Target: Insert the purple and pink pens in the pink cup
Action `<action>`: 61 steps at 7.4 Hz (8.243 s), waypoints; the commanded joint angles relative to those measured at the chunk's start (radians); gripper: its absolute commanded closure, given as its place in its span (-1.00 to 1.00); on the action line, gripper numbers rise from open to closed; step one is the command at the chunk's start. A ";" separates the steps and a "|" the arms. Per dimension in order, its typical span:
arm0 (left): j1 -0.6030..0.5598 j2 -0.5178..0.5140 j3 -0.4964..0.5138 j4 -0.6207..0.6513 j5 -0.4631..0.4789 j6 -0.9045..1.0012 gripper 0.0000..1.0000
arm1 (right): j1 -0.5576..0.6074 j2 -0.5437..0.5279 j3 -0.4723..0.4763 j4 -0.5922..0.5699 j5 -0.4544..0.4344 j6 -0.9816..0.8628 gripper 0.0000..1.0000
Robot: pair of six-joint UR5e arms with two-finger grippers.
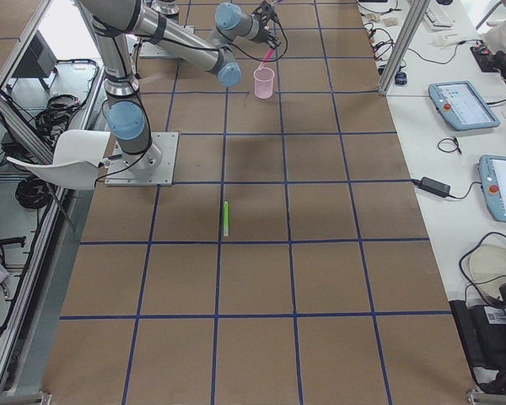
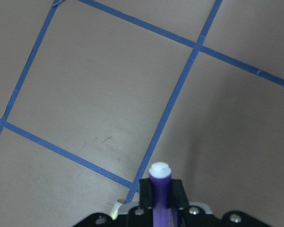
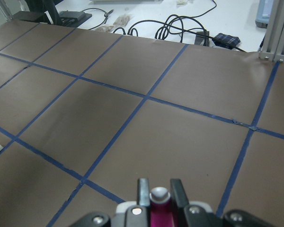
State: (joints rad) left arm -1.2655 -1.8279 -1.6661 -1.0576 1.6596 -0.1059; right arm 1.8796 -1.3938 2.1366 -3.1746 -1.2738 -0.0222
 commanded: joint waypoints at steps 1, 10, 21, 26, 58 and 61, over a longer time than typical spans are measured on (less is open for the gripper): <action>-0.006 0.001 0.000 0.001 0.000 -0.002 1.00 | 0.000 0.056 -0.004 -0.088 -0.033 0.002 1.00; -0.175 0.035 0.000 0.076 -0.001 -0.138 1.00 | 0.004 0.090 -0.003 -0.093 -0.027 0.112 -0.99; -0.733 -0.014 -0.018 0.237 0.284 -0.603 1.00 | -0.333 -0.135 -0.590 1.585 -0.182 -0.153 -1.00; -0.813 -0.083 -0.057 0.309 0.307 -0.636 1.00 | -0.333 -0.169 -0.607 1.595 -0.428 -0.156 -1.00; -0.222 0.276 0.035 -0.550 -0.060 0.169 -1.00 | -0.335 -0.168 -0.590 1.578 -0.269 -0.045 -1.00; -0.221 0.277 0.034 -0.548 -0.052 0.170 -1.00 | -0.335 -0.168 -0.590 1.579 -0.269 -0.044 -1.00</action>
